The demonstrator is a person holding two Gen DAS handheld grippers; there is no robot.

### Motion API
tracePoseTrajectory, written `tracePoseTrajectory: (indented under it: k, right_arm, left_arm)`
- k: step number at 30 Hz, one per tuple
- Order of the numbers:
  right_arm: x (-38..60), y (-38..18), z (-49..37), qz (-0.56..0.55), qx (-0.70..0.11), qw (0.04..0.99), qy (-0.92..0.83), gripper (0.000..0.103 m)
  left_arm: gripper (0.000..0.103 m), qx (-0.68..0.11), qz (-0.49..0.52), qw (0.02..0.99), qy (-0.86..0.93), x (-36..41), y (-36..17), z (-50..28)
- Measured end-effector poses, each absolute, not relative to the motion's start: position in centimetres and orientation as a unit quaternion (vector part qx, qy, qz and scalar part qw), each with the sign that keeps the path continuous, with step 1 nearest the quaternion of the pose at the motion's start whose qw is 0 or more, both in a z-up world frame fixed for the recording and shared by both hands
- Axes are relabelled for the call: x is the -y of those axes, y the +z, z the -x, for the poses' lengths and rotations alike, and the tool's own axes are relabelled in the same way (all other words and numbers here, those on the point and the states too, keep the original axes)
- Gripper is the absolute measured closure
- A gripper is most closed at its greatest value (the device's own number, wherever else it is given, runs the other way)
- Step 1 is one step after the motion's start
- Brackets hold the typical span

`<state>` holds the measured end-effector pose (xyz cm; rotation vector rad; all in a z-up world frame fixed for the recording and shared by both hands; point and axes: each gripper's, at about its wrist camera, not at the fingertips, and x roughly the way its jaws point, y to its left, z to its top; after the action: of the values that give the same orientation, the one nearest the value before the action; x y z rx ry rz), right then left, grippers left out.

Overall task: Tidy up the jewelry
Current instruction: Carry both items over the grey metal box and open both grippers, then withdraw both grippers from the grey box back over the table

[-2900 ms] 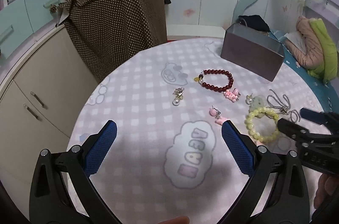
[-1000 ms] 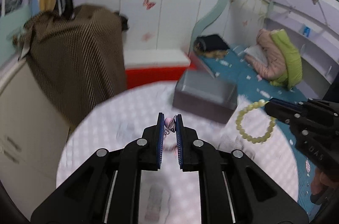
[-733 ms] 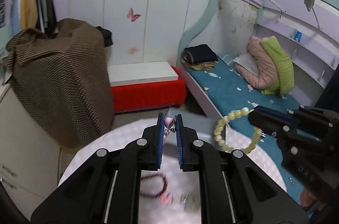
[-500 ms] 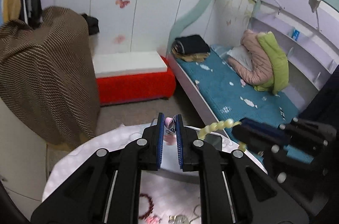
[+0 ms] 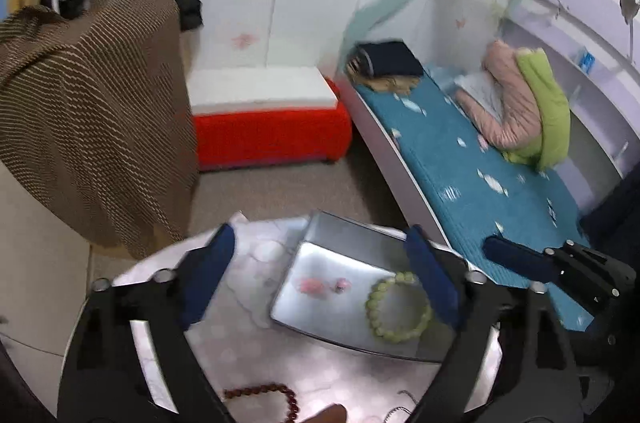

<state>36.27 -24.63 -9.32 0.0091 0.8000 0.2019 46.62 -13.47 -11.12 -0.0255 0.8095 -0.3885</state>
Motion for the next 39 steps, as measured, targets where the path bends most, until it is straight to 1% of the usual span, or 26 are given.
tracePoseTrajectory:
  k: [1, 3, 5, 8, 19, 27, 33, 39]
  right_arm:
    - [24.7, -9.2, -36.2, -0.005, -0.387, 0.917, 0.096, 0.04]
    - [24.9, -8.9, -35.4, -0.009, -0.377, 0.921, 0.092, 0.02]
    - [25.0, -8.6, -34.8, -0.013, -0.369, 0.926, 0.084, 0.007]
    - [25.0, -8.2, -33.7, -0.016, -0.36, 0.93, 0.072, 0.007]
    - [24.7, -5.0, -28.5, -0.037, -0.313, 0.946, 0.07, 0.007]
    - [24.1, -2.3, -24.1, -0.034, -0.28, 0.956, 0.074, 0.007]
    - [23.5, -1.8, -21.3, -0.034, -0.269, 0.959, 0.077, 0.007]
    - [22.7, -2.1, -19.2, -0.028, -0.268, 0.96, 0.08, 0.007]
  left_arm:
    - [0.013, -0.389, 0.01, 0.903, -0.184, 13.2, -10.9, -46.4]
    - [0.009, -0.383, 0.007, 0.908, -0.168, 12.5, -10.4, -45.8]
    - [0.008, -0.372, 0.004, 0.915, -0.157, 11.9, -9.9, -44.7]
    - [0.006, -0.343, 0.003, 0.929, -0.135, 10.6, -8.5, -42.4]
    - [0.005, -0.269, -0.007, 0.96, -0.08, 6.7, -3.9, -32.9]
    - [0.005, -0.242, -0.001, 0.969, -0.058, 4.2, -2.6, -27.0]
    - [0.005, -0.225, -0.006, 0.974, -0.033, 2.8, -2.2, -23.0]
    - [0.005, -0.225, -0.015, 0.974, -0.006, 1.4, -3.3, -20.5]
